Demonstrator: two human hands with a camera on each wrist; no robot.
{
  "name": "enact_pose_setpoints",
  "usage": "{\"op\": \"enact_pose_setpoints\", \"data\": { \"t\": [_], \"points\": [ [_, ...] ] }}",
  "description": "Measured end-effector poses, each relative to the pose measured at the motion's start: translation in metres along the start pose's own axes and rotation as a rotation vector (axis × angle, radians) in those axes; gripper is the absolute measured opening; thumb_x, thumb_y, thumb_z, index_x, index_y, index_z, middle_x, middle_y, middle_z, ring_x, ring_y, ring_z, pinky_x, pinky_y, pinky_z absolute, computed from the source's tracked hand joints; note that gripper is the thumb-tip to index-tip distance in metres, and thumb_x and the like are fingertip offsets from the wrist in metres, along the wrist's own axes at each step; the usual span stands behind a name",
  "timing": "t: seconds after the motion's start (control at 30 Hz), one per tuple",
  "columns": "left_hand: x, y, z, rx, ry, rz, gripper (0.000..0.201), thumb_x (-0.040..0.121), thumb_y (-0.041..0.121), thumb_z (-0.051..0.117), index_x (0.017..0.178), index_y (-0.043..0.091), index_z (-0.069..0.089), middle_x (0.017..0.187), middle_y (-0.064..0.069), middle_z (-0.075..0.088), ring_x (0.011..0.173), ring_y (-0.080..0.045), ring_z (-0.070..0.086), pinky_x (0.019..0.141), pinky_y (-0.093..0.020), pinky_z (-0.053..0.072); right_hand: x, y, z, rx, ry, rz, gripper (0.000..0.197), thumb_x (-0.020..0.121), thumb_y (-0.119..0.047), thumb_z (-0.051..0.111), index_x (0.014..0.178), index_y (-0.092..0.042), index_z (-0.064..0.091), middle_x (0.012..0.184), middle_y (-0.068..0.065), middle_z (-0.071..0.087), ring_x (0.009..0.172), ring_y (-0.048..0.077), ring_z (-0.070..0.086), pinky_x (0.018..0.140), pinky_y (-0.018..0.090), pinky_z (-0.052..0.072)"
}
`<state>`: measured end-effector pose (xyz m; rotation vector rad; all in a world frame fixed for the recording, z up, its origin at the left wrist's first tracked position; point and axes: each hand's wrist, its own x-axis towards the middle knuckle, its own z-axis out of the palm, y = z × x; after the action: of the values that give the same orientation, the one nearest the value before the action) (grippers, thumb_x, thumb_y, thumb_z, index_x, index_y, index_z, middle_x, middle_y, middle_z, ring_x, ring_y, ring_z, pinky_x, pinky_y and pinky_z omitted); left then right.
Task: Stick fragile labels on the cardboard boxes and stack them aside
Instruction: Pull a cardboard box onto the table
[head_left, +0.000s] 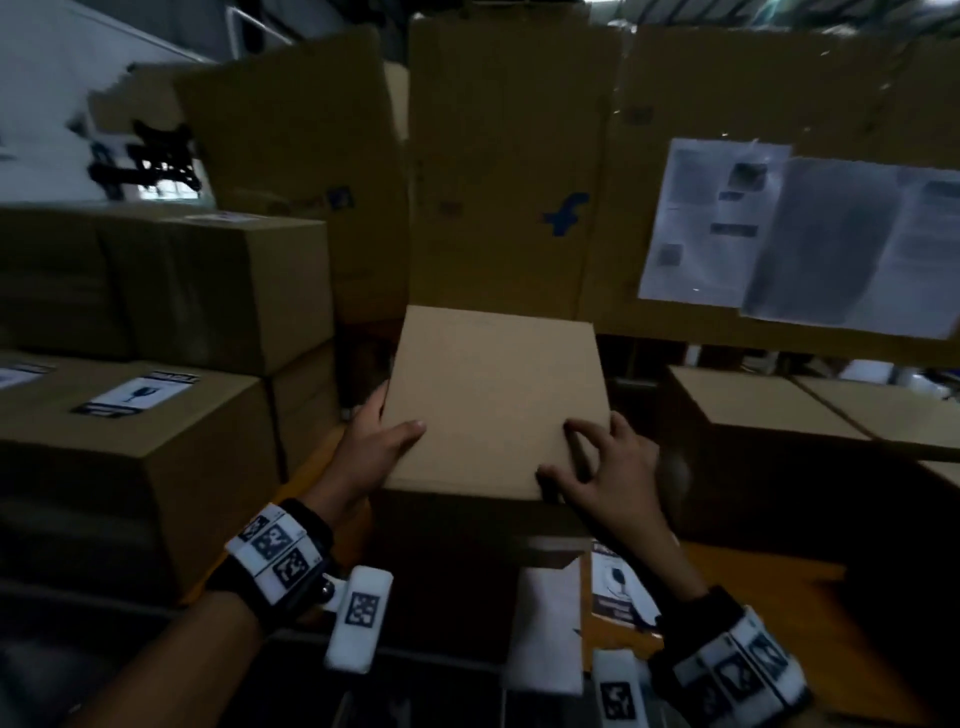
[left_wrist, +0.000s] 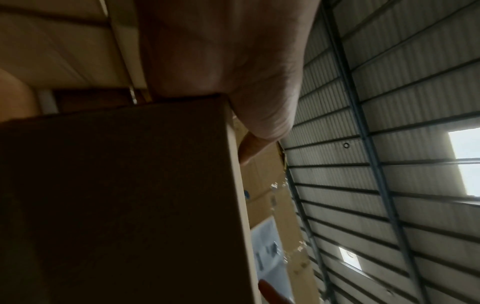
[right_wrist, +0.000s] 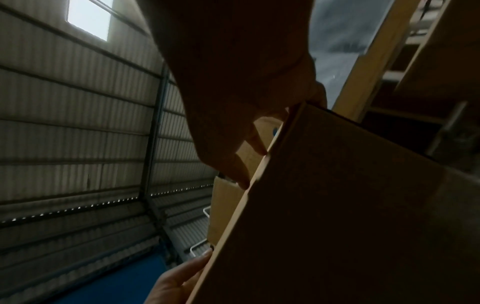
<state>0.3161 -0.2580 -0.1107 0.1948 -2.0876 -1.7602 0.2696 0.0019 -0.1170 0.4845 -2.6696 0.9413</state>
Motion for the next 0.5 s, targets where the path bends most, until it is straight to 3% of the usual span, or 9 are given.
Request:
{"op": "enact_pose_setpoints", "data": {
  "t": [0.07,0.13,0.27,0.43,0.5],
  "points": [
    [0.021,-0.016,-0.022,0.022,0.024,-0.034,0.070,0.084,0.022,0.069,0.146,0.022,0.037,0.129,0.001,0.056,0.120,-0.021,0.052,0.104,-0.041,0.041,0.024,-0.006,0.031,0.047,-0.062,-0.064,0.076,0.067,-0.068,0.059,0.132,-0.028,0.054,0.136,0.009,0.040,0.125,0.034,0.037,0.103,0.044,0.038],
    [0.042,-0.029,-0.038,0.040,0.032,-0.094,0.068,0.091,0.012,0.064,0.150,0.019,0.032,0.132,0.001,0.054,0.121,-0.022,0.052,0.101,-0.037,0.041,0.051,-0.009,0.059,0.063,-0.098,-0.101,0.068,0.075,-0.061,0.067,0.132,-0.026,0.055,0.132,0.006,0.041,0.124,0.033,0.038,0.098,0.041,0.041],
    [0.086,-0.054,-0.058,0.056,0.067,-0.222,0.071,0.095,0.009,0.058,0.154,0.021,0.020,0.142,0.000,0.041,0.122,-0.019,0.047,0.100,-0.035,0.041,0.111,-0.010,0.105,0.017,-0.195,-0.142,0.064,0.083,-0.063,0.062,0.134,-0.027,0.053,0.128,0.005,0.045,0.120,0.031,0.037,0.093,0.039,0.038],
    [0.116,-0.091,-0.063,0.157,0.069,-0.296,0.059,0.100,0.013,0.051,0.154,0.017,0.025,0.154,-0.004,0.033,0.128,-0.017,0.043,0.096,-0.026,0.036,0.147,0.002,0.154,0.036,-0.400,-0.191,0.109,0.061,-0.097,0.035,0.144,-0.027,0.042,0.148,0.011,0.036,0.138,0.037,0.029,0.104,0.044,0.035],
    [0.128,-0.096,-0.064,0.172,0.087,-0.282,0.058,0.100,0.014,0.051,0.153,0.018,0.027,0.155,-0.004,0.032,0.133,-0.020,0.040,0.098,-0.027,0.035,0.152,0.006,0.164,0.212,-0.354,-0.113,0.092,0.079,-0.078,0.051,0.150,-0.023,0.031,0.154,0.006,0.032,0.140,0.031,0.032,0.108,0.045,0.037]
  ]
}}
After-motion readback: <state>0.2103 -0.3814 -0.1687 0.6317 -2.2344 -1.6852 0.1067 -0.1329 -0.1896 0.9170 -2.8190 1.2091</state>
